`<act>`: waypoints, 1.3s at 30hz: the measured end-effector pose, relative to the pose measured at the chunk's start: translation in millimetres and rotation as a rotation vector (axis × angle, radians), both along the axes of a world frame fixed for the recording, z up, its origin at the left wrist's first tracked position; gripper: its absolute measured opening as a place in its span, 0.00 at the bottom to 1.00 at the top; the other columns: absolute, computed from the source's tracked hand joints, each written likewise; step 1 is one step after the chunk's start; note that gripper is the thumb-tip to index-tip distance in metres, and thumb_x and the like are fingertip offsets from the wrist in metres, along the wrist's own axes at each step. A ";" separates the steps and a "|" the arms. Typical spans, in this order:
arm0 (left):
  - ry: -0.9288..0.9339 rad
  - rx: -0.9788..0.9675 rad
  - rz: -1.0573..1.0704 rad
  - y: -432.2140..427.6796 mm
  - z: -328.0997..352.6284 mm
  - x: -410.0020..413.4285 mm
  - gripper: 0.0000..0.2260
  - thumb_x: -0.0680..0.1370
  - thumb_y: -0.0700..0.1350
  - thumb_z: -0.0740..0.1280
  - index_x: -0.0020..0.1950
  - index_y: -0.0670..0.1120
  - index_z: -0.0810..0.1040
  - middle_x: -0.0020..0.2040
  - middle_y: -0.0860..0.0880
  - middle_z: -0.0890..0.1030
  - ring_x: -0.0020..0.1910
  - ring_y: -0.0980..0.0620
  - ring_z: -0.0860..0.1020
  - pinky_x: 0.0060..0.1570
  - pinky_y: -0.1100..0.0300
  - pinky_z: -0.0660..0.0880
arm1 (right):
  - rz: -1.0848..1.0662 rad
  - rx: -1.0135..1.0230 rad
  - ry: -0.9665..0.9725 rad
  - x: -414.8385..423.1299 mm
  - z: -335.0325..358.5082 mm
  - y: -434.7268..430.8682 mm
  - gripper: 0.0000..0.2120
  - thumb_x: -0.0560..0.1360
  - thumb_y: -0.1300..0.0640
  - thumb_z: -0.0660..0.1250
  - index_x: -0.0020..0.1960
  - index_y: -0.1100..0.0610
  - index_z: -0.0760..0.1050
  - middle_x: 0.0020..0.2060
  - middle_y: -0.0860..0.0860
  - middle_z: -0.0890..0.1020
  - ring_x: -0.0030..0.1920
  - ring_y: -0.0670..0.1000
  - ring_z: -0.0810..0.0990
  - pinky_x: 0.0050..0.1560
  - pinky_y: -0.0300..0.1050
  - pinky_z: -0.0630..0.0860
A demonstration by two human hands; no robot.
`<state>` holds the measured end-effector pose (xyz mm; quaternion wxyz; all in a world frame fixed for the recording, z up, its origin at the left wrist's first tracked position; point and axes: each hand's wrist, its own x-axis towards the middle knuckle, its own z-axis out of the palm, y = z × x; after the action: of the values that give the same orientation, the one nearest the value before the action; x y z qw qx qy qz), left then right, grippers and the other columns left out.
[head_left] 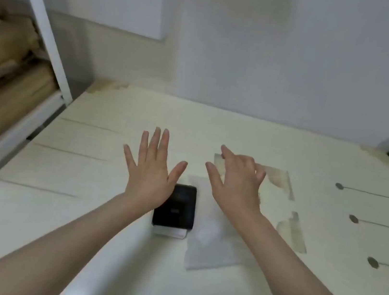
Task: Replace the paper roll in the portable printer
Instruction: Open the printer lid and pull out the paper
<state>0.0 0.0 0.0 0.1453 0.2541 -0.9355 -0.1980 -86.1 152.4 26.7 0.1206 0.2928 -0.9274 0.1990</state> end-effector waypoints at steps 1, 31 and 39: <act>-0.037 0.063 0.018 1.5 -14.4 3.4 0.36 0.80 0.65 0.46 0.80 0.48 0.38 0.82 0.50 0.41 0.80 0.48 0.37 0.73 0.39 0.33 | 0.003 0.005 0.002 3.6 -16.2 -1.9 0.24 0.78 0.42 0.54 0.67 0.53 0.75 0.53 0.48 0.84 0.60 0.55 0.76 0.62 0.50 0.55; 0.561 0.960 -0.032 17.1 -136.2 70.5 0.19 0.78 0.39 0.68 0.70 0.46 0.75 0.64 0.51 0.81 0.61 0.53 0.81 0.65 0.49 0.75 | -0.058 -0.193 -0.131 78.5 -139.5 5.1 0.18 0.79 0.50 0.64 0.67 0.52 0.74 0.53 0.51 0.84 0.58 0.54 0.76 0.57 0.46 0.66; 0.698 1.380 -0.163 11.2 -118.1 71.3 0.16 0.80 0.41 0.66 0.68 0.50 0.74 0.63 0.45 0.81 0.58 0.45 0.83 0.57 0.48 0.80 | 0.191 -0.832 -0.591 81.5 -127.8 4.4 0.18 0.78 0.57 0.67 0.67 0.50 0.75 0.59 0.43 0.81 0.51 0.41 0.83 0.52 0.33 0.78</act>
<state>71.3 11.2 -118.1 0.2253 0.1404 -0.5165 -0.8141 -4.5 156.8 -101.1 -0.0592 0.2349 -0.7335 0.6351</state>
